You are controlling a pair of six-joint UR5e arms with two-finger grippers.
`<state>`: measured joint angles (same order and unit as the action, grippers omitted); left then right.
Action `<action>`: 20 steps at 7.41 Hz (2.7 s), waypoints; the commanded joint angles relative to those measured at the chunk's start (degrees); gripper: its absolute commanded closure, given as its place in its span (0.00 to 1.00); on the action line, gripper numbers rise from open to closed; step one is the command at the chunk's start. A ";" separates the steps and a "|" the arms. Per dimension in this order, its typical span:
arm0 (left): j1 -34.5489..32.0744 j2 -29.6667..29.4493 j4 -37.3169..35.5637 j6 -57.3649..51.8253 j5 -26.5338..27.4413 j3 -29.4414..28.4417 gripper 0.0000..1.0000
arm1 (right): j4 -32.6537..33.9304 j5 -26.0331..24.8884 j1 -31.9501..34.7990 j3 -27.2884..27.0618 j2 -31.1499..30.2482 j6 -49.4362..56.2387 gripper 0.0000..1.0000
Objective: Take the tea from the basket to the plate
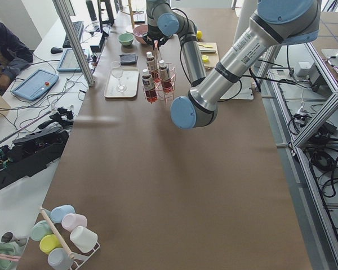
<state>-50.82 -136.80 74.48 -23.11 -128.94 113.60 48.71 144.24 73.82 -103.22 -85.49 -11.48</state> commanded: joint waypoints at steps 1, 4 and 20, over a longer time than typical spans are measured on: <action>4.05 -2.94 0.05 0.78 1.68 -0.66 1.00 | -17.09 -7.45 -8.83 1.52 2.43 -11.35 0.00; 7.65 -3.91 -0.04 1.39 1.94 -1.80 1.00 | -25.38 -16.76 -15.25 1.79 5.85 -20.03 0.00; 11.53 -1.80 -0.04 4.91 5.46 -2.15 1.00 | -37.39 -54.15 -44.55 5.49 14.81 -21.21 0.00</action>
<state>-39.29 -138.61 74.44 -18.19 -123.49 111.60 8.89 91.34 30.20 -97.37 -72.37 -32.67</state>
